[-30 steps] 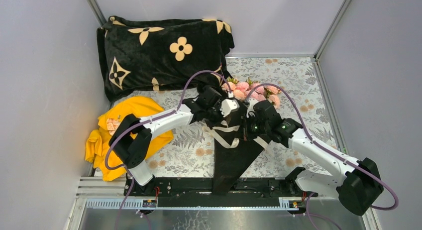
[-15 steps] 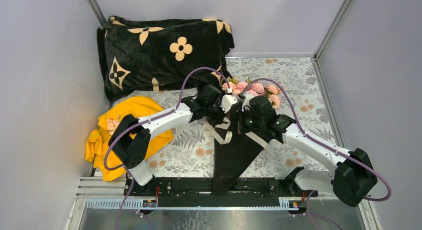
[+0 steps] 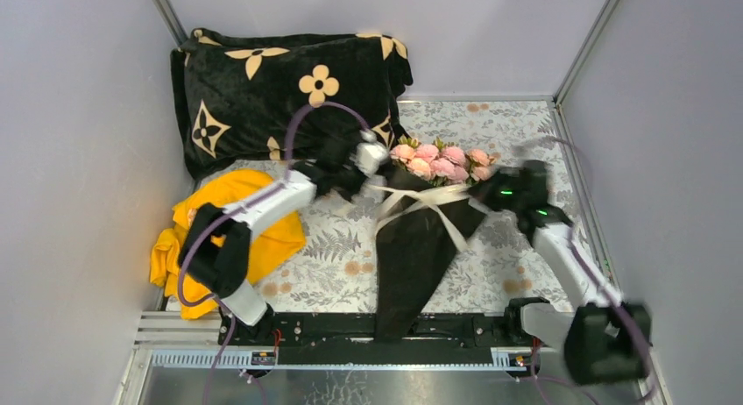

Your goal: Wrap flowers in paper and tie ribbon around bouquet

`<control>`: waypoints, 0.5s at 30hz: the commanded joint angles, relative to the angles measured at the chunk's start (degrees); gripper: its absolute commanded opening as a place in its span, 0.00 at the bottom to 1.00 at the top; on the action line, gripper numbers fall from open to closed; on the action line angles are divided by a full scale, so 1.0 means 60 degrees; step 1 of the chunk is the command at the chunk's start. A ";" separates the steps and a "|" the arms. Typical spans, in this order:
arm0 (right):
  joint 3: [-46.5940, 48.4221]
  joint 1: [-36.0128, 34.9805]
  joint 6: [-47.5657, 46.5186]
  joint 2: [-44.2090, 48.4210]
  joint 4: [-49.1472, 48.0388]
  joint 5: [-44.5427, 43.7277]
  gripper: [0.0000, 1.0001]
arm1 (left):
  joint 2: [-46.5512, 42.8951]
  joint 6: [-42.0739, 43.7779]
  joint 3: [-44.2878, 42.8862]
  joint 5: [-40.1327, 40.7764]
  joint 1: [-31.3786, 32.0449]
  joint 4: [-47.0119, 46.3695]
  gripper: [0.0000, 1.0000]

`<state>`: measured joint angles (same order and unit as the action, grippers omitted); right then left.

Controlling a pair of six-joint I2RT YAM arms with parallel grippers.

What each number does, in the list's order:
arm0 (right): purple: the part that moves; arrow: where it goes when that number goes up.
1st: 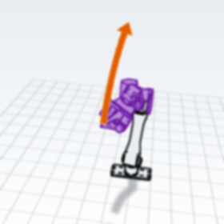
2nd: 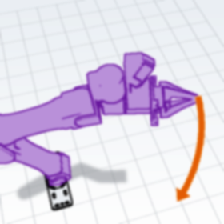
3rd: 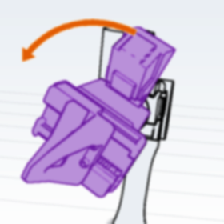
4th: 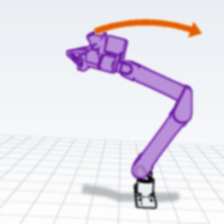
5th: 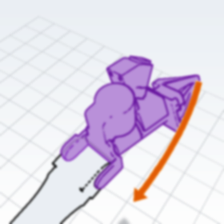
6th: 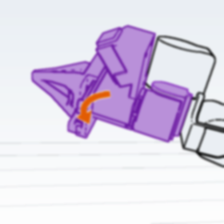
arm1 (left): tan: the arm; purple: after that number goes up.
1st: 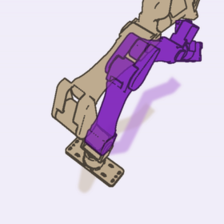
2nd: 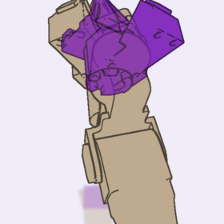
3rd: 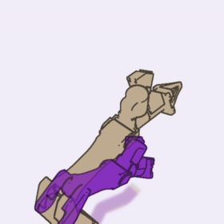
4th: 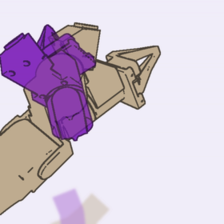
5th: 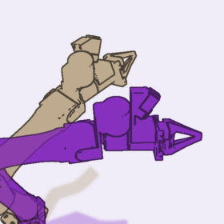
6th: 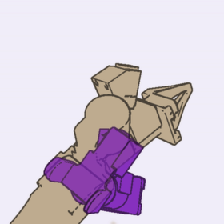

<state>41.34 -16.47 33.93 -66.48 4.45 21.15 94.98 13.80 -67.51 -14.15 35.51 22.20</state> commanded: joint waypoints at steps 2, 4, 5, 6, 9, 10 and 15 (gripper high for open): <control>-0.2730 0.7599 0.1872 0.4275 0.0636 0.0111 0.00 | -0.1248 0.1615 0.1954 0.2772 -0.4153 -0.1150 0.00; -0.3320 0.8919 0.2083 0.4680 0.0589 0.0436 0.00 | -0.1604 0.2460 0.2961 0.3488 -0.5304 -0.2059 0.00; -0.3492 0.9156 0.2061 0.4522 0.0547 0.0331 0.00 | -0.1707 0.2762 0.3345 0.3721 -0.5656 -0.2416 0.00; -0.3596 0.9259 0.1989 0.4298 0.0496 0.0114 0.00 | -0.1747 0.2978 0.3565 0.3825 -0.5967 -0.2596 0.00; -0.3618 0.9795 0.1581 0.3707 0.0318 -0.0543 0.00 | -0.1909 0.3285 0.3866 0.3621 -0.6829 -0.2876 0.00; -0.3566 1.0132 0.1522 0.3625 0.0242 -0.0694 0.00 | -0.1904 0.3408 0.3941 0.3679 -0.7041 -0.3031 0.00; -0.3154 1.2385 0.1360 0.2479 -0.0370 -0.0062 0.00 | -0.1365 0.3696 0.3844 0.3227 -0.7803 -0.2966 0.00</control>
<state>18.68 48.73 43.92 -47.18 10.57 26.17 85.56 31.00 -43.90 -1.72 -6.17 9.91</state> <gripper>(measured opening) 0.010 0.007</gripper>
